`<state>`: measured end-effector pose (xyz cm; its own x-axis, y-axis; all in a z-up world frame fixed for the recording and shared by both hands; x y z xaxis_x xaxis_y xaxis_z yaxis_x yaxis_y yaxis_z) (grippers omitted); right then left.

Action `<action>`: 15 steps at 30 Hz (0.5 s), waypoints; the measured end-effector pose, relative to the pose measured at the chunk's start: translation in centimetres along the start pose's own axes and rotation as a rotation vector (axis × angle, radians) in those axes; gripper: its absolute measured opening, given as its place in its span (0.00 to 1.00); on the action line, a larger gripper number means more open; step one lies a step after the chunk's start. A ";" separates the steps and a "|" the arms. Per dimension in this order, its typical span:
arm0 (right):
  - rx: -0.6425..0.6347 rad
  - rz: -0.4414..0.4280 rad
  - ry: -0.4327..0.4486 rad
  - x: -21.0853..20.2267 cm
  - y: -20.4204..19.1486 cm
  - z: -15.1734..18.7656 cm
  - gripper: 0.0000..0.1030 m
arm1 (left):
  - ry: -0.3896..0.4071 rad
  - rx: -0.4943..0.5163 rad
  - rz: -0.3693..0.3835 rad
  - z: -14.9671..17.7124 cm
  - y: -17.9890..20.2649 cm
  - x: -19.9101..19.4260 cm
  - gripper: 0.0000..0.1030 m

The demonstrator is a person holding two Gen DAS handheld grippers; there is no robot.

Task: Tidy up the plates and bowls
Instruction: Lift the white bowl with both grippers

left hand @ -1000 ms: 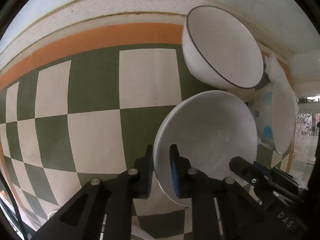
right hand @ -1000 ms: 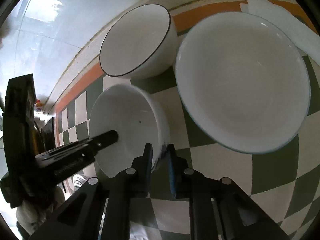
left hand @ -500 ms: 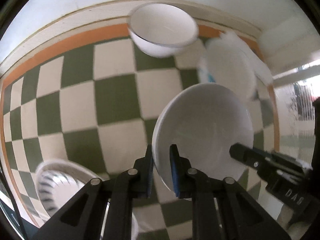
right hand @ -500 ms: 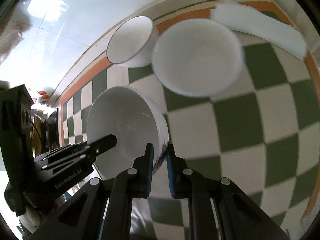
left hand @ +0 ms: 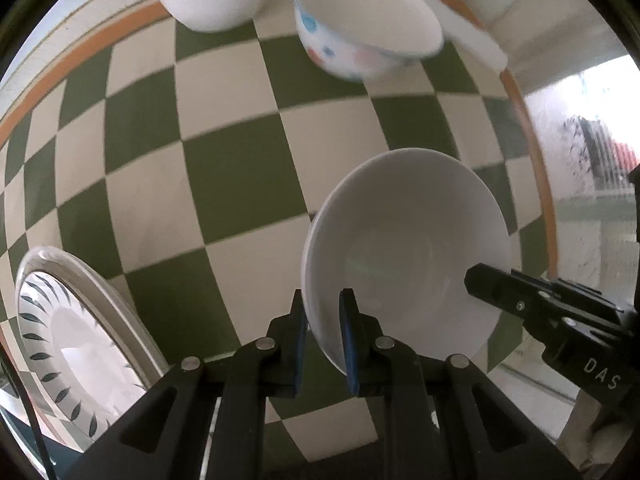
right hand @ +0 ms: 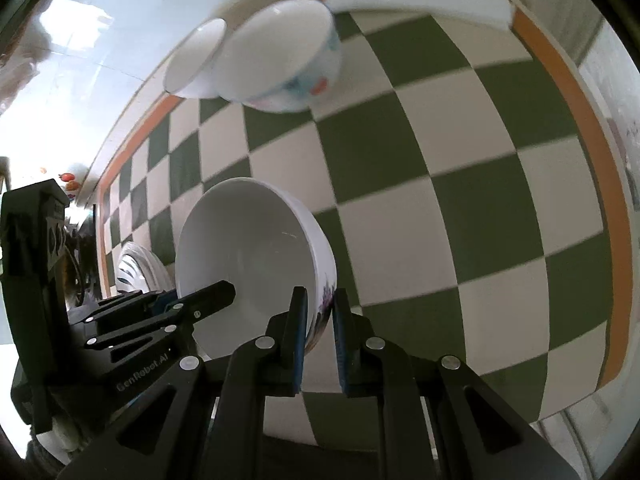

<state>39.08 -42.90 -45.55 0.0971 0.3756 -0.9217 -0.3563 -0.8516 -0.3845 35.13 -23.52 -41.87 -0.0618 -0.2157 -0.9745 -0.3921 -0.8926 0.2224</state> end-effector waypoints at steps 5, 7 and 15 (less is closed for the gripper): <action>0.010 0.009 -0.019 0.9 1.0 0.9 0.14 | -0.032 0.008 -0.004 0.4 0.4 1.2 0.13; 0.010 0.013 -0.024 1.1 1.3 1.1 0.14 | -0.037 0.011 -0.008 0.6 0.5 1.3 0.13; 0.008 0.028 -0.046 2.2 1.1 1.4 0.14 | -0.044 0.008 -0.015 0.0 1.4 2.5 0.13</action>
Point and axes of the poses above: each gripper's, at about its wrist camera, not at the fingertips, and x roughly the way its jaws point, y to its right, z to its underside, the point moved 5 cm from there along x, roughly the way its jaws point, and after that the axes turned 8 degrees about x, right-handed, at the moved point
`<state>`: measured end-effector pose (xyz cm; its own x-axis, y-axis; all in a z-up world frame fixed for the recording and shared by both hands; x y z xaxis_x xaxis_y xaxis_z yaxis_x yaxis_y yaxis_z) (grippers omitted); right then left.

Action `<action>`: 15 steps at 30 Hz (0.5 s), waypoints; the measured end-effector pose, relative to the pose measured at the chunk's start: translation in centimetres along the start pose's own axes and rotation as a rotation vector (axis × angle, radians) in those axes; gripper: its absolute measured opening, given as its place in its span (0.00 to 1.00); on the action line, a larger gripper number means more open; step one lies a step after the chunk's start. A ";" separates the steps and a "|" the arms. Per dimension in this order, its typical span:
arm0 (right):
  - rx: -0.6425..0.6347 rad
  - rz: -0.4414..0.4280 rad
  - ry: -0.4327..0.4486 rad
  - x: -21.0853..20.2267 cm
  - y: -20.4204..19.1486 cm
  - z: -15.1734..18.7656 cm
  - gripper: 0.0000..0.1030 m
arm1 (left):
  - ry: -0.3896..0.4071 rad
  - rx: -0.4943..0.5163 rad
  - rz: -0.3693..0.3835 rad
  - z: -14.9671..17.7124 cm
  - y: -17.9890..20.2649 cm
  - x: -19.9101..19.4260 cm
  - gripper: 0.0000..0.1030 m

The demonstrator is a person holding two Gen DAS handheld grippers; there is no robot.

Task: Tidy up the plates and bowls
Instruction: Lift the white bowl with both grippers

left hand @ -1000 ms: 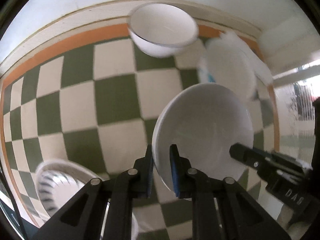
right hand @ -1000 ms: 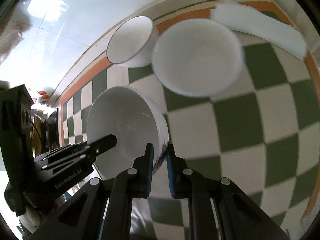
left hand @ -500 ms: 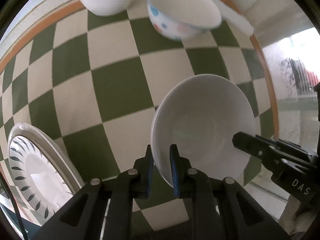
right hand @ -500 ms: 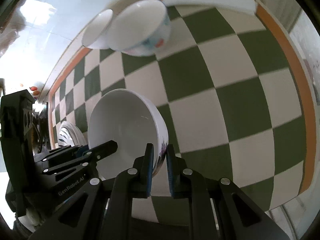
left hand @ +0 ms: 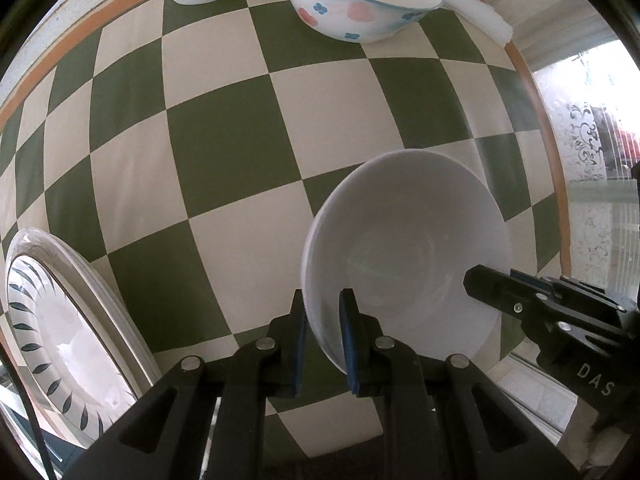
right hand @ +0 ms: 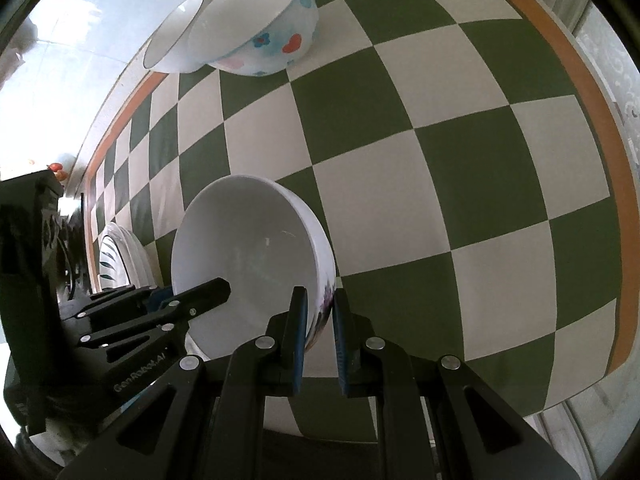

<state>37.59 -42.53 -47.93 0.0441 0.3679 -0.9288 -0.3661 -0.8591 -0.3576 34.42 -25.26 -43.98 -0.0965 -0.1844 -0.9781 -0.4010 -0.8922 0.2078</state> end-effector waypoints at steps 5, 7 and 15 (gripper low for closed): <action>-0.012 0.011 -0.011 0.3 -0.2 0.1 0.14 | -0.001 -0.001 0.001 0.1 0.0 0.2 0.13; -0.017 0.015 -0.015 0.5 -0.4 0.0 0.14 | -0.005 -0.002 0.001 0.2 -0.1 0.4 0.13; -0.023 0.019 -0.041 0.6 -0.5 -0.1 0.14 | 0.007 0.017 -0.011 0.5 0.2 0.0 0.13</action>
Point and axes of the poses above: each gripper's, at about its wrist camera, not at the fingertips, and x roughly the way its jaws point, y to its right, z to its underside, the point moved 5 cm from there along x, roughly the way its jaws point, and after that the axes turned 8 degrees about x, right-handed, at the moved point
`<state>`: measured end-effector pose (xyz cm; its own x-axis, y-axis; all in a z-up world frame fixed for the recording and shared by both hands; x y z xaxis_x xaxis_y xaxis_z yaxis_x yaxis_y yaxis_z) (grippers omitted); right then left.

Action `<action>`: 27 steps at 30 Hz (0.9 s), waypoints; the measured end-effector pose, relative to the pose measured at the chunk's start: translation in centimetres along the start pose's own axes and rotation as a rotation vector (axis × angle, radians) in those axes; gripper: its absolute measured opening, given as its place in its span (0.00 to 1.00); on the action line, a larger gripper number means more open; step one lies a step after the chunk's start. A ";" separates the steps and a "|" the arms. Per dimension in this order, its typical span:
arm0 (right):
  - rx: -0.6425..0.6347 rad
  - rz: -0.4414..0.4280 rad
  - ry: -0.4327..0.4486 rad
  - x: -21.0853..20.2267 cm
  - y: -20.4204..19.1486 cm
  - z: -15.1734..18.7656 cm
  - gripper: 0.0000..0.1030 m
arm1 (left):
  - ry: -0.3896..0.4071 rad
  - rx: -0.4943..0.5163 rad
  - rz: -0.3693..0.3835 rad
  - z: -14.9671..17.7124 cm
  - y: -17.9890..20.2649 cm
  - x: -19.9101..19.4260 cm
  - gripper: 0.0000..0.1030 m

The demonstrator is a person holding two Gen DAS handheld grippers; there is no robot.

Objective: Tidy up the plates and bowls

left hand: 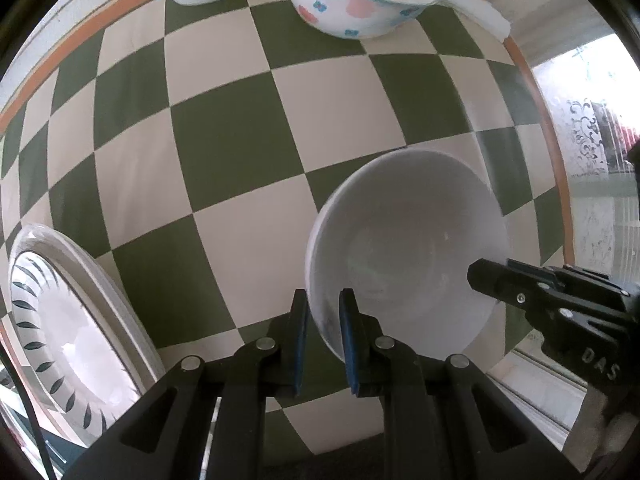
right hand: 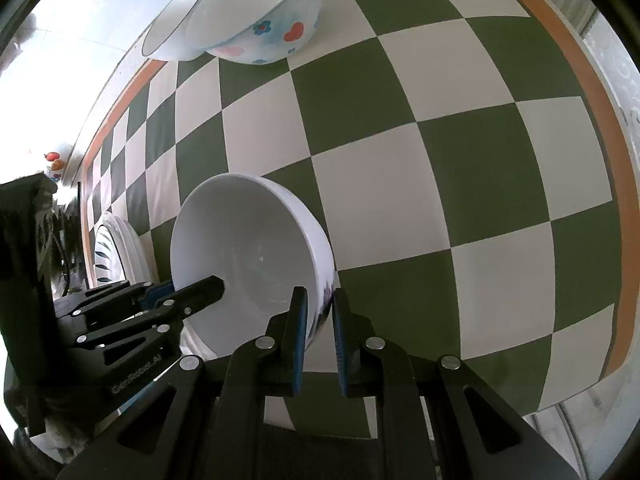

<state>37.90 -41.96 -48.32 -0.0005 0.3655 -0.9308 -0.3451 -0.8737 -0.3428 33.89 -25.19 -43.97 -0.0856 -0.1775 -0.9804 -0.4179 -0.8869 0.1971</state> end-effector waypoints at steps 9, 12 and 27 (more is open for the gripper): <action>-0.002 -0.056 0.032 -4.9 0.9 -2.3 0.14 | 0.144 -0.041 -0.023 -0.8 -0.6 -6.1 0.20; -0.002 -0.073 0.061 -6.9 0.6 -4.9 0.22 | 0.186 -0.094 0.017 -3.5 -1.5 -7.8 0.23; 0.076 -0.110 0.114 -3.9 -2.3 -18.5 0.42 | 0.074 -0.225 0.092 -17.5 -6.4 -3.0 0.24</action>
Point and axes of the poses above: each gripper's, at about its wrist camera, not at the fingertips, and x roughly the way its jaws point, y to its right, z to its underside, the point moved 5 cm from there along x, roughly the way its jaws point, and after that the axes turned 8 degrees about x, right-handed, at the moved point
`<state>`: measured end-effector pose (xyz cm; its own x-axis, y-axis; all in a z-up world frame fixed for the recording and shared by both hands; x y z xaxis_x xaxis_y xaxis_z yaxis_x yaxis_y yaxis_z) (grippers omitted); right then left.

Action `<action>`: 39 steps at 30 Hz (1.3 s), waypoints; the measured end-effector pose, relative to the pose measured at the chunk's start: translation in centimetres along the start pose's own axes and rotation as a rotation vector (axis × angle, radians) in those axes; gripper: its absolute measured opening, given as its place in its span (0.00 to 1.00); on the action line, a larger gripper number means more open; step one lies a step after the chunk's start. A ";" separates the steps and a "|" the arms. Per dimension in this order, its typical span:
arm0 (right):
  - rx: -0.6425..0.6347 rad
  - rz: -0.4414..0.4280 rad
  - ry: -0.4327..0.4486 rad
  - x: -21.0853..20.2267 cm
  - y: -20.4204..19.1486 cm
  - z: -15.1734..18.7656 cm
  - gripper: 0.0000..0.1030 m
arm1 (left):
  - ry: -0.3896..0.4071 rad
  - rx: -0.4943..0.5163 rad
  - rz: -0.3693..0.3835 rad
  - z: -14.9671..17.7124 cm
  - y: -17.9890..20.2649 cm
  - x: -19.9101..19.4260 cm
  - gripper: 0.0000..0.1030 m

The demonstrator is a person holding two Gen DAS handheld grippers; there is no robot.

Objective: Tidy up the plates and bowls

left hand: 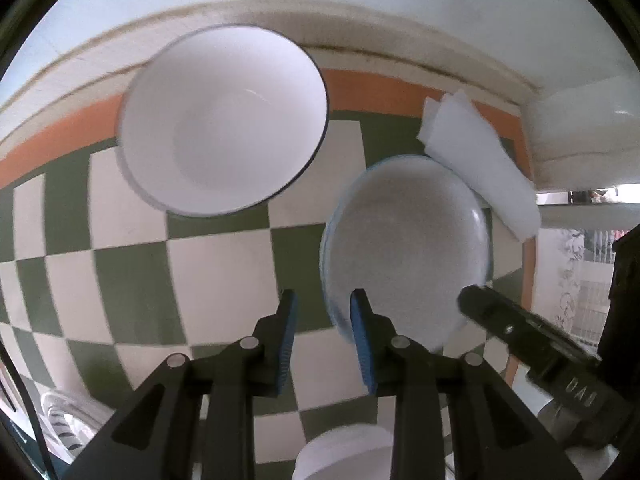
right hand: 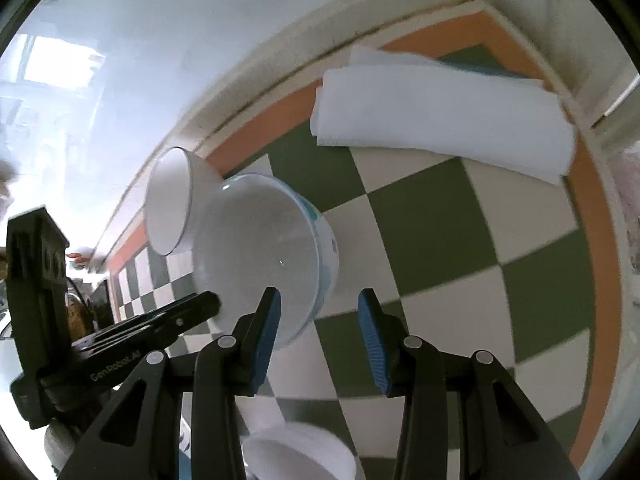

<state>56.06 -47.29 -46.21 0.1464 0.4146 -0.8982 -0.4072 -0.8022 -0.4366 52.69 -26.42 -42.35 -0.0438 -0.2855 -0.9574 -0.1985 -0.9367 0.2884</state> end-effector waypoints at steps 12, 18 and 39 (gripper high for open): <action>0.002 0.051 0.021 2.1 -0.1 -1.0 0.12 | 0.035 0.086 -0.043 -0.6 1.0 1.0 0.14; -0.011 0.047 0.044 0.5 -0.3 0.4 0.11 | 0.072 0.113 -0.036 0.8 2.5 -1.0 0.14; -0.042 0.030 0.103 -9.2 0.3 15.2 0.12 | 0.118 0.240 0.009 14.0 5.6 -7.7 0.14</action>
<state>40.90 -44.83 -37.29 0.2276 0.3451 -0.9106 -0.3752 -0.8318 -0.4090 38.21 -26.57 -33.57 0.0653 -0.3283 -0.9423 -0.4260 -0.8631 0.2712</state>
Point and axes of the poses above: each gripper's, at about its wrist camera, not at the fingertips, and x roughly the way its jaws point, y to its right, z to its underside, the point moved 5 cm from there along x, roughly the way its jaws point, and after that the axes turned 8 degrees about x, right-handed, at the moved point
